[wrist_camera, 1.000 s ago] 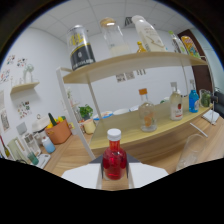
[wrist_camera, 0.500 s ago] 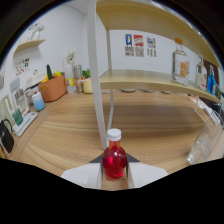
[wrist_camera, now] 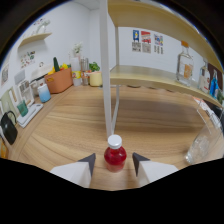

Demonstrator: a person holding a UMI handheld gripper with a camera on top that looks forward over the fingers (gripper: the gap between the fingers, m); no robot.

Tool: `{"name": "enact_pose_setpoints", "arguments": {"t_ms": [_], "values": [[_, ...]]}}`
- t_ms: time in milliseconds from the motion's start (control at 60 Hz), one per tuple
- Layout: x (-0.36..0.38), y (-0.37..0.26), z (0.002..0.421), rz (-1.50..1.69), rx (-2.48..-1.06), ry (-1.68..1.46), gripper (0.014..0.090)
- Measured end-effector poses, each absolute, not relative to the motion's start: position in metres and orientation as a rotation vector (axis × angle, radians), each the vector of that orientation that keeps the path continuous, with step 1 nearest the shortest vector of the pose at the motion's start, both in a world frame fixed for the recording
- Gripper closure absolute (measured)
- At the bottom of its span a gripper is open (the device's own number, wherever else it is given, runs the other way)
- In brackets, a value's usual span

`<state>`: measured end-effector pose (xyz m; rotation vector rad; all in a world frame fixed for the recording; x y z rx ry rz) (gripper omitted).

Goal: Make me a cup of Vodka Sunrise.

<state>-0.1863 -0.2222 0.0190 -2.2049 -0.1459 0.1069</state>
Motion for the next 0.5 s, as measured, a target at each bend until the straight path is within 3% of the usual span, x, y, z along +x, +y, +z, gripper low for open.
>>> {"name": "enact_pose_setpoints", "arguments": {"t_ms": [50,283,500], "values": [[-0.186,-0.228,0.030,0.121,-2.201,-0.159,0.0185],[-0.144,-0.258,0.121,0.120,-2.065,-0.121,0.0184],[-0.050,-0.294,0.149,0.051,-2.032,0.009,0.0184]]}}
